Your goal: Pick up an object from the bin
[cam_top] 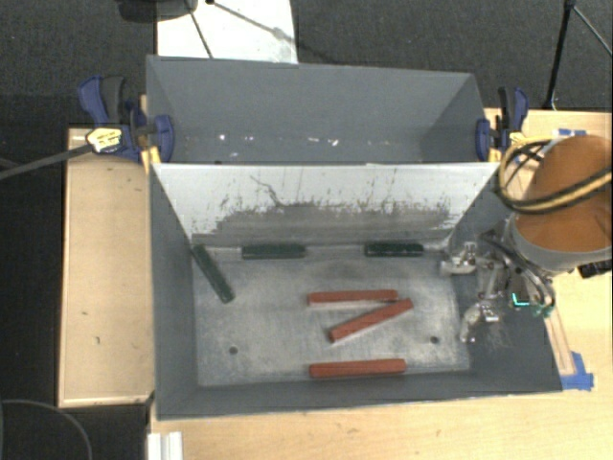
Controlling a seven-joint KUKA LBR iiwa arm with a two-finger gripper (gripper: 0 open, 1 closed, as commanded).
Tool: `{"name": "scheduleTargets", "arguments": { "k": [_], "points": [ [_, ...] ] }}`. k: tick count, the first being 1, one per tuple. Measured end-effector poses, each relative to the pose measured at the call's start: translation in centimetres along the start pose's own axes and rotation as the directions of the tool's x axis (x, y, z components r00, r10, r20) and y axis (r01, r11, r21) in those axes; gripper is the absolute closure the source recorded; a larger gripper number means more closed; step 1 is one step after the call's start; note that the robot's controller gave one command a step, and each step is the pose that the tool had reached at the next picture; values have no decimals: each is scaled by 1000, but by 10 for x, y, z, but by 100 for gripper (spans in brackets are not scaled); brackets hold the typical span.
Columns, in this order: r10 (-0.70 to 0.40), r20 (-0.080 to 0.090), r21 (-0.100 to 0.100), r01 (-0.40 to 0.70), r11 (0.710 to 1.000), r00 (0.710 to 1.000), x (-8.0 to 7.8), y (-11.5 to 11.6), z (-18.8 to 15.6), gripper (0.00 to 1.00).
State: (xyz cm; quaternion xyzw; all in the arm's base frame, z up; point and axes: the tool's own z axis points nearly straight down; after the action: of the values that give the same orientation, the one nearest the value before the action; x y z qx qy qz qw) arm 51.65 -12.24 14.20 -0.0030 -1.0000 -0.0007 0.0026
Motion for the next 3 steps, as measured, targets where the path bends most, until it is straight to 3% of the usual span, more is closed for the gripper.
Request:
{"name": "scheduleTargets", "arguments": {
  "k": [1, 2, 3],
  "points": [
    [-5, 8, 2, 5, 1000, 1000, -2, 0, -4, 0],
    [-94, 10, 3, 94, 996, 996, -6, 54, 40, 0],
    [-131, 4, 1, 131, 991, 991, -14, 105, 4, 0]
  ]
}}
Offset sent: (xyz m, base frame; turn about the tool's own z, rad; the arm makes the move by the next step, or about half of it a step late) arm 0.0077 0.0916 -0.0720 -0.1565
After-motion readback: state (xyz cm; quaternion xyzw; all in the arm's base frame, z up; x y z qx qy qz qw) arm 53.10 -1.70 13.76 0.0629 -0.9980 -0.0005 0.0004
